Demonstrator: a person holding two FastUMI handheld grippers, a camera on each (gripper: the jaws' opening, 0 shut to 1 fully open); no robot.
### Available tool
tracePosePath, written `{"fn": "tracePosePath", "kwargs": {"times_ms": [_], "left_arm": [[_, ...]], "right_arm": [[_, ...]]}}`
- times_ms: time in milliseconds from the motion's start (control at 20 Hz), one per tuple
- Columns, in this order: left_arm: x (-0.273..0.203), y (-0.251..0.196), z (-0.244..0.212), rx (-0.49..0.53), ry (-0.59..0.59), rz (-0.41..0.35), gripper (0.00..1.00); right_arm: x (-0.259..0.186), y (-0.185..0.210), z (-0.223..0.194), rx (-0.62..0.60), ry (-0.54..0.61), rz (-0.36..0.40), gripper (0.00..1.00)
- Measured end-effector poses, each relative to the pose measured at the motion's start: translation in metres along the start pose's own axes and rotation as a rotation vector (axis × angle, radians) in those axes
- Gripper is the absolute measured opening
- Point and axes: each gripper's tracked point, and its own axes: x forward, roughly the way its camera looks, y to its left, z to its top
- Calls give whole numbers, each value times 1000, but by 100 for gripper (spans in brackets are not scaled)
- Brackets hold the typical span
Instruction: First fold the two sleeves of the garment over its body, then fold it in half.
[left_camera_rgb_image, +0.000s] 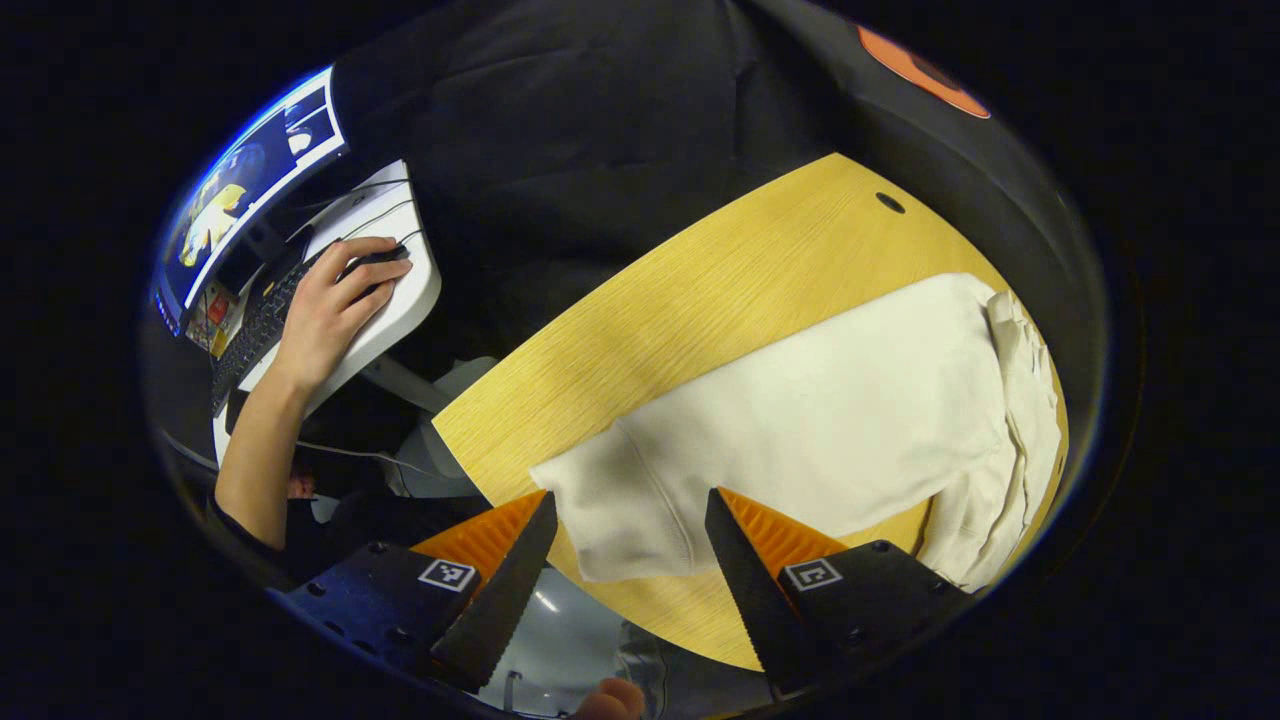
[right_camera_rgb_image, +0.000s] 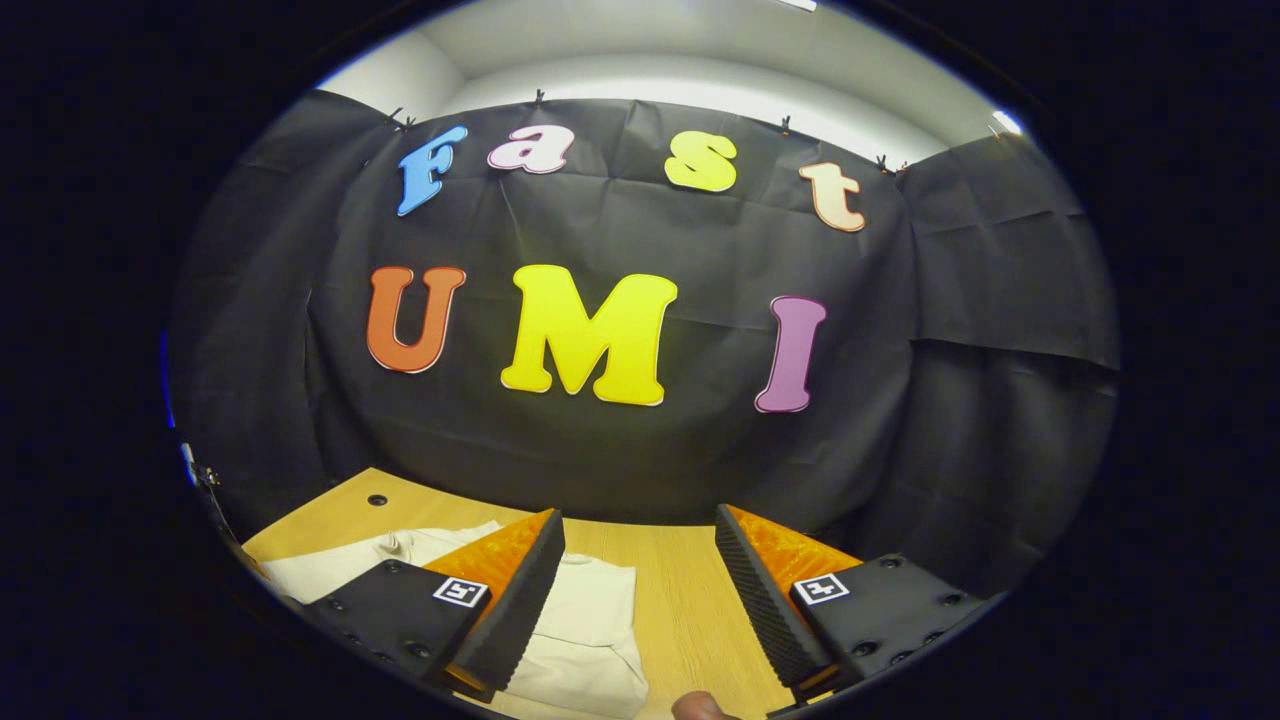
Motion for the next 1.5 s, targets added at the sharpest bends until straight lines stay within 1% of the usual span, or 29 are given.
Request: {"fn": "tracePosePath", "kwargs": {"times_ms": [50, 200, 350, 500, 650, 750, 800, 850, 900, 950, 1000, 1100, 1200, 1250, 1300, 1400, 1500], "left_arm": [[5, 4, -1, 1, 19, 11, 95], [16, 4, -8, -42, 95, -9, 95], [21, 1, -5, -68, 132, -42, 95], [22, 0, -6, -113, 181, -55, 93], [23, 1, -5, -95, 220, -63, 93], [22, -1, -7, -105, 245, -67, 90], [22, -4, -7, -109, 256, -69, 82], [21, -7, -5, -106, 262, -73, 77], [22, -9, -6, -99, 266, -78, 67], [22, -11, -5, -87, 268, -83, 63], [22, -13, -5, -78, 268, -90, 55], [22, -17, -4, -62, 268, -106, 48], [21, -23, -3, -53, 274, -123, 30], [21, -24, -3, -50, 276, -120, 24], [21, -24, -3, -40, 278, -115, 15], [20, -24, -3, -28, 289, -104, 9], [18, -21, -1, -26, 302, -84, 6]], "right_arm": [[0, -2, 2, -12, -5, -3, 94], [-2, -6, 16, -3, -32, -5, 95], [4, -5, 8, -21, -16, -13, 95], [7, 3, -3, -9, 30, 6, 95], [11, 13, -1, -1, 21, 28, 95], [13, 20, -4, -16, 27, 46, 94], [14, 24, -7, -19, 33, 58, 94], [14, 27, -10, -20, 41, 69, 94], [15, 28, -11, -19, 48, 76, 94], [16, 29, -11, -17, 51, 81, 94], [17, 28, -11, -16, 50, 82, 94], [18, 28, -8, -16, 41, 83, 94], [18, 27, -2, -24, 29, 83, 94], [18, 27, 2, -24, 20, 87, 94], [17, 28, 4, -24, 14, 92, 94], [18, 29, 4, -26, 13, 98, 94], [19, 29, 0, -30, 23, 104, 95]]}}
